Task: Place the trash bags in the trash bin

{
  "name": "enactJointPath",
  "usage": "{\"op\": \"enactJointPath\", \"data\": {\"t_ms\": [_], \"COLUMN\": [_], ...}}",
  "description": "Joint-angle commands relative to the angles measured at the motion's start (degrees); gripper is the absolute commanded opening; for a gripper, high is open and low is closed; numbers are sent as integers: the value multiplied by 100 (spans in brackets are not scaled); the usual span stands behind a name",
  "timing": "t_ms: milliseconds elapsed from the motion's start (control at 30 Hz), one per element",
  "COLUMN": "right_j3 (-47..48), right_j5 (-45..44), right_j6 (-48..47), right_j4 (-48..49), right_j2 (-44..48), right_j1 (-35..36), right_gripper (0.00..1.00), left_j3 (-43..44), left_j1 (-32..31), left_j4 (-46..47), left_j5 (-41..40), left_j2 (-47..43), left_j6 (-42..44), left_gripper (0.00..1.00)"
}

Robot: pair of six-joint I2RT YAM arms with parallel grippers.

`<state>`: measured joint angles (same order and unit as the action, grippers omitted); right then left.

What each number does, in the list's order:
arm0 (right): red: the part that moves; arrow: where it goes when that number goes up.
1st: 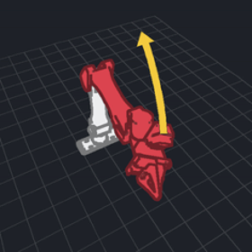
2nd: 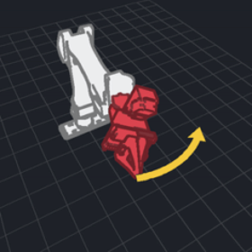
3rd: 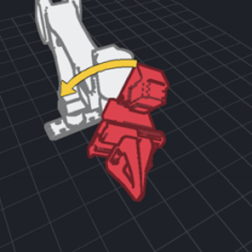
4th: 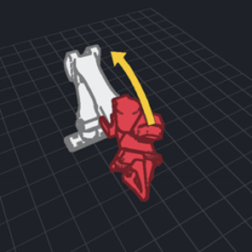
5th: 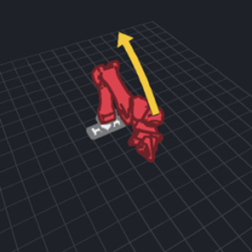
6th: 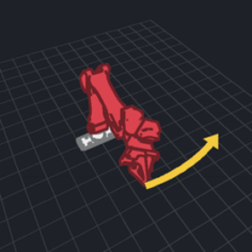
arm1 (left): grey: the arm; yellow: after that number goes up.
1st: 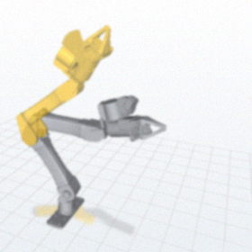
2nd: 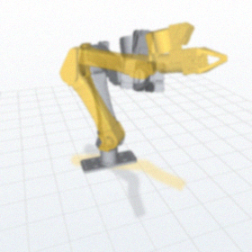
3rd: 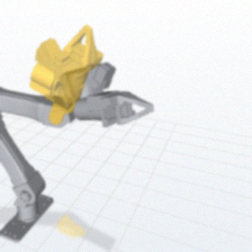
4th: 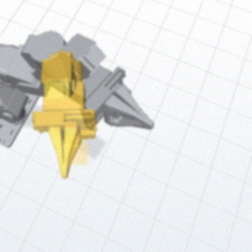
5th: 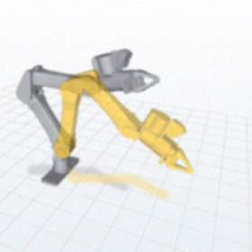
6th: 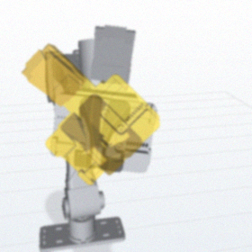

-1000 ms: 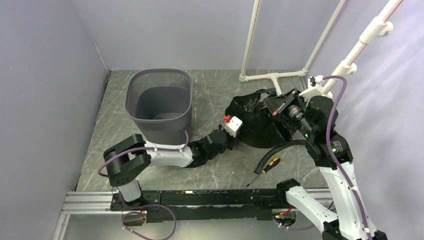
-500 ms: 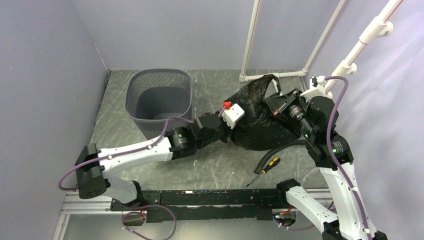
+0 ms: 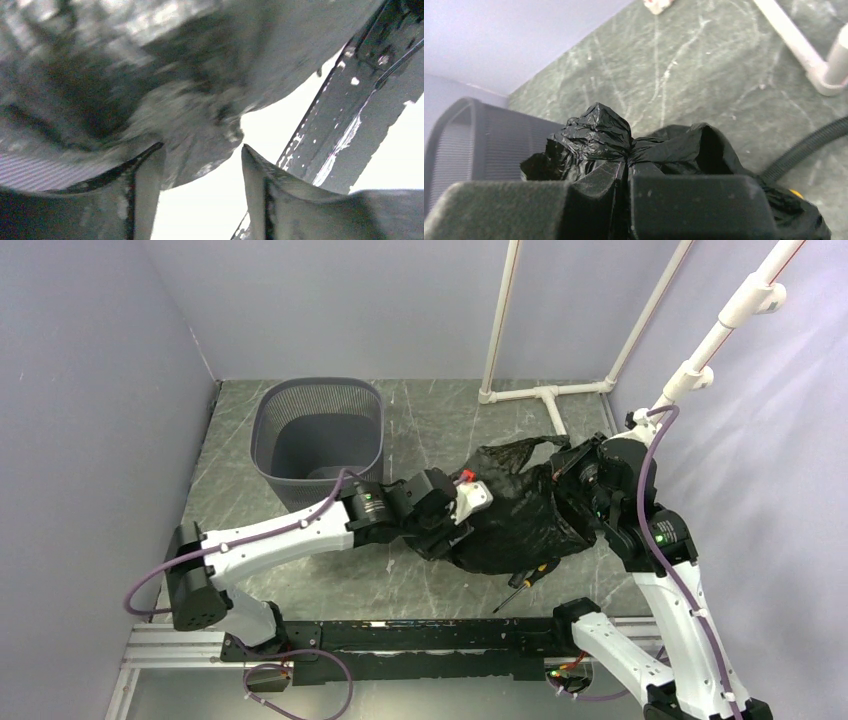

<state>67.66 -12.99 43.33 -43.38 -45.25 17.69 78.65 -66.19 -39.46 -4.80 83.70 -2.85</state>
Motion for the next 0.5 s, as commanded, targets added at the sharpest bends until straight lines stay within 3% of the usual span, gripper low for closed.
{"op": "enactJointPath", "data": {"t_ms": [0, 100, 133, 167, 467], "right_j3": [-146, -211, -217, -222, -384], "right_j5": [-781, -1007, -1052, -1085, -601], "right_j6": [-55, -49, -59, -66, -288], "right_j4": [-374, -552, -591, -615, -426], "right_j2": [92, 7, -39, -84, -312], "right_j1": [-35, -76, -107, -133, -724], "right_gripper": [5, 4, 4, 4, 4], "left_j3": [18, -37, -87, -144, -999], "left_j1": [-25, -25, -25, -25, -8], "left_j4": [-346, -83, 21, 130, 1136], "left_j5": [20, 109, 129, 138, 421], "left_j2": [200, 170, 126, 82, -407], "left_j6": [-88, -95, -119, -141, -267], "left_gripper": [68, 78, 88, 92, 93]}}
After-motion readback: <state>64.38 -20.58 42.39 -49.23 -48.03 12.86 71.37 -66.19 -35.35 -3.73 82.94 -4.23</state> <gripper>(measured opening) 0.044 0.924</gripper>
